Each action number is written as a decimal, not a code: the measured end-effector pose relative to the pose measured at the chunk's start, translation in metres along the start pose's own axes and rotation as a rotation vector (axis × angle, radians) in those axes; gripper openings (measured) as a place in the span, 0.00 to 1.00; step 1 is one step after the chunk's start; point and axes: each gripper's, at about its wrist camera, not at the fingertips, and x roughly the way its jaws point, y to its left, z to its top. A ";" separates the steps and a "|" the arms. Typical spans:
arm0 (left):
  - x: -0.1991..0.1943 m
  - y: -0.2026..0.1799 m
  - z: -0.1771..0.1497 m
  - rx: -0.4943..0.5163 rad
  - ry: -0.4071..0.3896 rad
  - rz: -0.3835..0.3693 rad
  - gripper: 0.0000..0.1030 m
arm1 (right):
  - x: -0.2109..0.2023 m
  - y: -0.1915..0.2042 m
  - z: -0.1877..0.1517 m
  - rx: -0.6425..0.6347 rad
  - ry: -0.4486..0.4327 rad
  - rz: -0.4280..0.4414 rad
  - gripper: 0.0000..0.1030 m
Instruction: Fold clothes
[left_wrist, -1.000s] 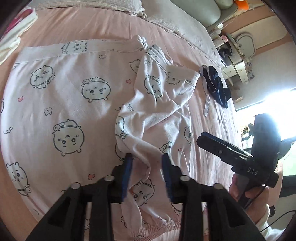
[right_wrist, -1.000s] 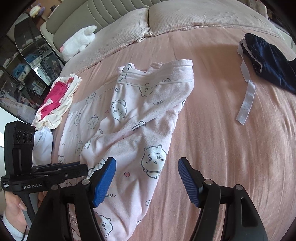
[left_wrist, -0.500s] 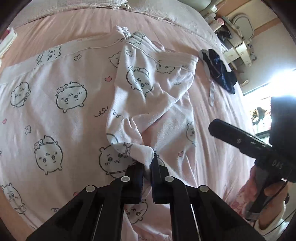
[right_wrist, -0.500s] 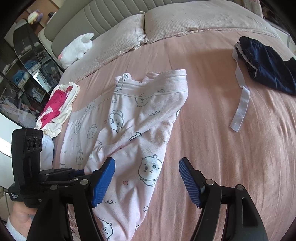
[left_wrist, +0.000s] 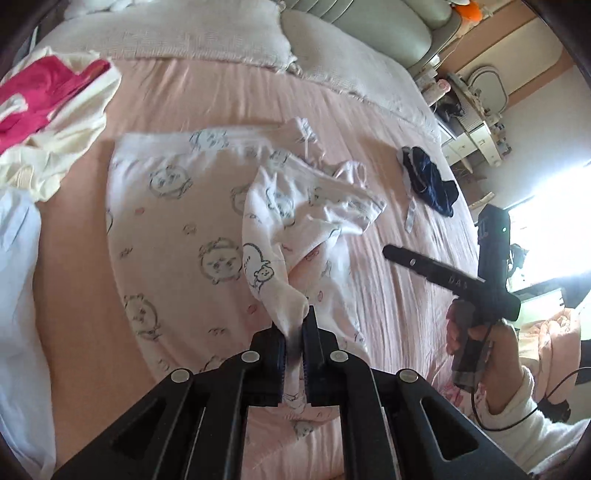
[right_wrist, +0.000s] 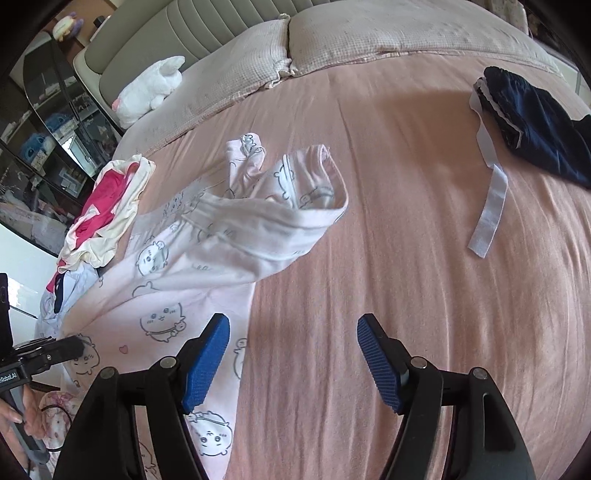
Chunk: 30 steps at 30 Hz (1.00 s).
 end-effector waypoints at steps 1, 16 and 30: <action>0.006 0.008 -0.002 -0.016 0.042 0.005 0.10 | 0.003 0.003 0.001 -0.016 -0.004 -0.014 0.69; 0.044 0.009 0.075 0.336 -0.064 0.042 0.80 | 0.048 0.068 0.047 -0.508 -0.031 -0.098 0.69; 0.025 0.027 0.055 0.247 -0.129 0.058 0.03 | 0.031 0.117 0.065 -0.544 -0.102 0.034 0.08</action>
